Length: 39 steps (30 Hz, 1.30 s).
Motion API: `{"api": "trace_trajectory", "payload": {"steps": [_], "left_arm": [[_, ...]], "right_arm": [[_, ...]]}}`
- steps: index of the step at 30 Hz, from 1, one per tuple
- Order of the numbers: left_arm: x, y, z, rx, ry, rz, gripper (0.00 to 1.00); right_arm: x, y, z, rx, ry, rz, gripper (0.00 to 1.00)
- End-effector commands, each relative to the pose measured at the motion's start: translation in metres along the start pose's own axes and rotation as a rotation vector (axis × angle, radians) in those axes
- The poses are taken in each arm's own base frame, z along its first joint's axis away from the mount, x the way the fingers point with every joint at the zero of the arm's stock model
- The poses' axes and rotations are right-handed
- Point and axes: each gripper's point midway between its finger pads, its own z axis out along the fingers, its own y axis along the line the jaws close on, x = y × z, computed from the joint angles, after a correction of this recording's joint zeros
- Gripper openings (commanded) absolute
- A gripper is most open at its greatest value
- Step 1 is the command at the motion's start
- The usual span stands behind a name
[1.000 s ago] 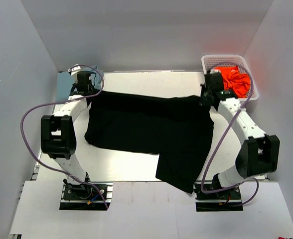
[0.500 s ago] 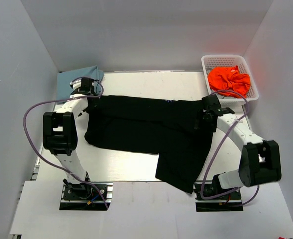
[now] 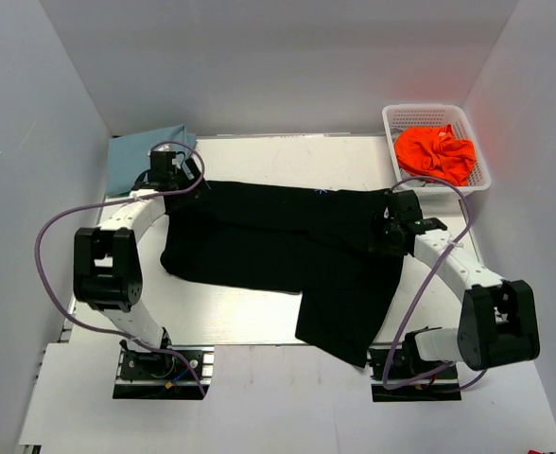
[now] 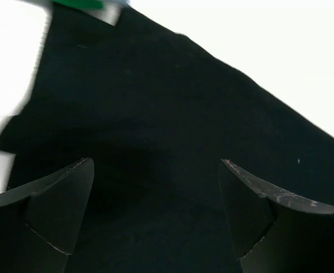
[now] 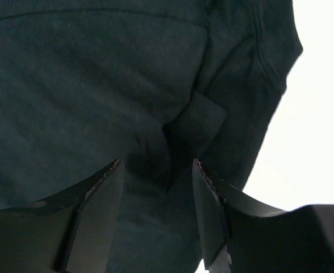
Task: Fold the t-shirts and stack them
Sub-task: Fold the flattened tshirt in 1/3 of the way
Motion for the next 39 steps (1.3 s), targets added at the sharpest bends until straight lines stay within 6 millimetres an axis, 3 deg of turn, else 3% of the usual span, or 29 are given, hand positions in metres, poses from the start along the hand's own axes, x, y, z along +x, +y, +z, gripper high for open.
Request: {"api": "trace_trajectory", "payload": {"steps": [1,5,6,10,15,21,26,32,34,38,39], "left_arm": [[0.005,-0.023,0.012,0.115,0.039,0.023,1.00],[0.013,-0.006,0.033,0.040,0.050,0.021,1.00],[0.015,0.000,0.038,0.014,0.053,0.021,1.00],[0.024,0.025,0.056,-0.077,0.082,0.007,1.00],[0.044,0.044,0.069,-0.144,0.134,0.010,1.00],[0.041,0.044,0.068,-0.149,0.117,0.002,1.00],[0.034,0.048,0.066,-0.182,0.101,0.005,1.00],[0.032,0.045,0.064,-0.170,0.098,0.004,1.00],[0.026,0.040,0.065,-0.152,0.086,0.012,1.00],[0.016,0.028,0.066,-0.101,0.066,0.021,1.00],[0.017,0.026,0.069,-0.093,0.071,0.021,1.00]], "right_arm": [[-0.018,0.005,0.012,-0.025,-0.075,-0.047,0.57],[-0.024,0.007,0.024,-0.026,-0.092,-0.046,0.50],[-0.021,0.007,0.028,-0.030,-0.070,-0.042,0.35],[-0.016,0.014,0.020,-0.060,-0.006,-0.006,0.01],[-0.022,0.040,-0.017,-0.206,-0.024,0.033,0.00],[-0.037,0.062,-0.047,-0.328,-0.060,0.047,0.00],[-0.045,0.058,-0.063,-0.308,-0.016,0.146,0.00],[-0.054,0.040,-0.054,-0.281,0.007,0.242,0.00],[-0.060,0.034,-0.036,-0.280,0.028,0.257,0.00],[-0.092,0.026,-0.004,-0.281,-0.023,0.254,0.00],[-0.116,0.019,0.002,-0.250,-0.081,0.243,0.00]]}}
